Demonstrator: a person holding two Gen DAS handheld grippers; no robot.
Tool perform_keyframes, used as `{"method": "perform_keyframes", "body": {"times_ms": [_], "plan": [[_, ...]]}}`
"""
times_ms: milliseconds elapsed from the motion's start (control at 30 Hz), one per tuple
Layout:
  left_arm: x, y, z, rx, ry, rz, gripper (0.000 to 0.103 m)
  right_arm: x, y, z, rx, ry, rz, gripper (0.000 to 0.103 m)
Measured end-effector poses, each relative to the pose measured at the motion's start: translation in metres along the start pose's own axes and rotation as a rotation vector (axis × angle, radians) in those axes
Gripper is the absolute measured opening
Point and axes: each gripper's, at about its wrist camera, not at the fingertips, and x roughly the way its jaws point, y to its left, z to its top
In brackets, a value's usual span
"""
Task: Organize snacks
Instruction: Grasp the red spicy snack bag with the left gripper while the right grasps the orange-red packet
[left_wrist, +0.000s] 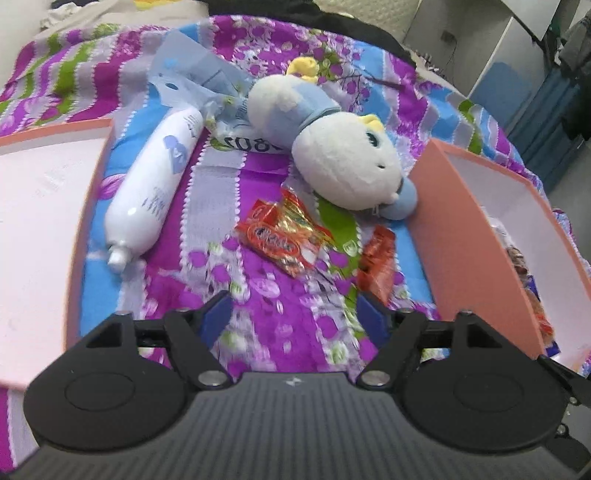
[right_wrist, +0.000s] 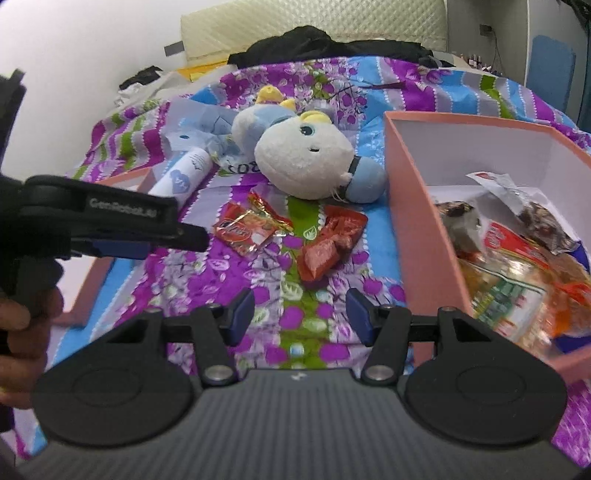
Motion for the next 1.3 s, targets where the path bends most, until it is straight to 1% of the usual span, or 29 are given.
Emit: {"method": "perform_keyframes", "body": {"times_ms": [67, 100, 167, 233, 300, 333, 367, 433, 533, 667, 700, 733, 867, 933, 1033, 1100, 1133, 1200, 1300], "plan": [[0.022, 0.003, 0.012, 0.008, 0.013, -0.009, 0.082, 0.016, 0.000, 0.005, 0.010, 0.010, 0.001, 0.057], [0.030, 0.003, 0.016, 0.018, 0.018, -0.015, 0.084, 0.024, 0.000, 0.007, 0.007, 0.016, -0.007, 0.057], [0.051, 0.002, 0.028, 0.052, 0.029, -0.021, 0.087, 0.042, -0.002, 0.012, 0.011, 0.031, -0.027, 0.057], [0.071, 0.000, 0.039, 0.096, 0.030, -0.015, 0.088, 0.059, -0.005, 0.016, 0.014, 0.048, -0.041, 0.057], [0.087, -0.002, 0.050, 0.155, 0.029, 0.012, 0.088, 0.073, -0.009, 0.019, 0.013, 0.062, -0.051, 0.057], [0.094, -0.003, 0.056, 0.189, 0.024, 0.009, 0.088, 0.080, -0.010, 0.020, 0.014, 0.069, -0.050, 0.057], [0.101, -0.003, 0.062, 0.216, 0.034, 0.000, 0.089, 0.086, -0.012, 0.021, 0.016, 0.076, -0.045, 0.056], [0.118, -0.001, 0.069, 0.257, 0.088, -0.023, 0.089, 0.096, -0.013, 0.022, 0.019, 0.086, -0.043, 0.056], [0.141, 0.002, 0.072, 0.304, 0.178, -0.060, 0.090, 0.107, -0.015, 0.025, 0.042, 0.101, -0.048, 0.056], [0.153, 0.002, 0.071, 0.383, 0.201, -0.061, 0.091, 0.118, -0.017, 0.026, 0.053, 0.145, -0.060, 0.056], [0.156, 0.001, 0.072, 0.408, 0.214, -0.070, 0.091, 0.121, -0.019, 0.027, 0.057, 0.154, -0.057, 0.053], [0.159, 0.000, 0.072, 0.429, 0.229, -0.069, 0.091, 0.123, -0.021, 0.028, 0.061, 0.162, -0.052, 0.052], [0.165, -0.004, 0.070, 0.456, 0.245, -0.048, 0.091, 0.128, -0.022, 0.031, 0.057, 0.162, -0.050, 0.050], [0.165, -0.004, 0.070, 0.455, 0.241, -0.041, 0.090, 0.131, -0.023, 0.030, 0.061, 0.163, -0.049, 0.047], [0.162, -0.008, 0.067, 0.453, 0.231, -0.028, 0.083, 0.134, -0.022, 0.030, 0.052, 0.152, -0.050, 0.044], [0.156, -0.011, 0.064, 0.461, 0.222, -0.024, 0.075, 0.134, -0.020, 0.030, 0.043, 0.149, -0.052, 0.041], [0.153, -0.012, 0.063, 0.461, 0.219, -0.026, 0.073, 0.134, -0.020, 0.031, 0.041, 0.149, -0.053, 0.040], [0.148, -0.012, 0.063, 0.446, 0.216, -0.026, 0.066, 0.132, -0.020, 0.031, 0.044, 0.151, -0.055, 0.038], [0.139, -0.011, 0.065, 0.408, 0.214, -0.031, 0.059, 0.128, -0.019, 0.032, 0.034, 0.154, -0.055, 0.037]]}}
